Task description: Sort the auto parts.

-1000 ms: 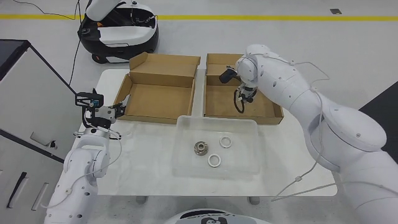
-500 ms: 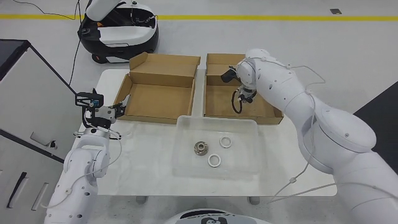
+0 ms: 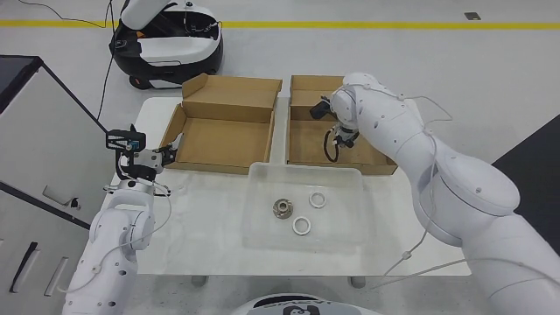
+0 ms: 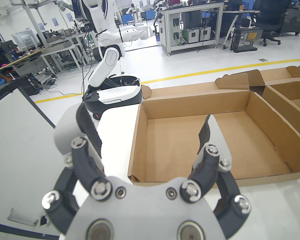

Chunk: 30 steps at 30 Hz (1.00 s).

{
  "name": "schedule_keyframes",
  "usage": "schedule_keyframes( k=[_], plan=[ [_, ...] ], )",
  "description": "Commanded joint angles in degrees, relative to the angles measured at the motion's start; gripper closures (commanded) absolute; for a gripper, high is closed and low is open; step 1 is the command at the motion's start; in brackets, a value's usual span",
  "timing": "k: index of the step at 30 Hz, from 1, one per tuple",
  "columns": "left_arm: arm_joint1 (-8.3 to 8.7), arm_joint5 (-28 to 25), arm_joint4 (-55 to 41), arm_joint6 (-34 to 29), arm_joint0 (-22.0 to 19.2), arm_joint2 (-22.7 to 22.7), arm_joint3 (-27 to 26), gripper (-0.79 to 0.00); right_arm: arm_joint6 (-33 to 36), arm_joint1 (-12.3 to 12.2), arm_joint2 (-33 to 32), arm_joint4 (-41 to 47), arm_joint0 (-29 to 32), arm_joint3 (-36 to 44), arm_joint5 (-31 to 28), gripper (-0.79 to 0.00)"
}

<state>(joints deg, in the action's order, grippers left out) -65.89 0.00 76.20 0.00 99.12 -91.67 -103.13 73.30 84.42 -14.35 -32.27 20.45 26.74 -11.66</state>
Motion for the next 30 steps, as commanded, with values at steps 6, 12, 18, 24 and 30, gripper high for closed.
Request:
schedule_keyframes(
  k=[6, 12, 18, 24, 30],
  plan=[
    [0.0, 0.0, 0.0, 0.0, 0.0, 0.0, 0.0, -0.785, -0.4, 0.55, -0.57, -0.77, 0.31, -1.16, -0.16, -0.031],
    [0.0, 0.0, 0.0, 0.0, 0.0, 0.0, 0.0, -0.785, -0.95, 0.93, -1.12, -1.3, 0.66, -1.93, -0.24, -0.154],
    [0.0, 0.0, 0.0, 0.0, 0.0, 0.0, 0.0, -0.785, -1.88, 1.13, -1.72, -1.91, 0.9, -2.3, -0.75, -0.323],
    [0.0, 0.0, 0.0, 0.0, 0.0, 0.0, 0.0, -0.785, -2.85, 1.1, -2.61, -2.28, 0.69, -2.42, -1.2, -0.372],
    [0.0, 0.0, 0.0, 0.0, 0.0, 0.0, 0.0, -0.785, -5.12, 0.5, -4.22, -2.03, -0.1, -1.95, -2.14, -0.385]
  ],
)
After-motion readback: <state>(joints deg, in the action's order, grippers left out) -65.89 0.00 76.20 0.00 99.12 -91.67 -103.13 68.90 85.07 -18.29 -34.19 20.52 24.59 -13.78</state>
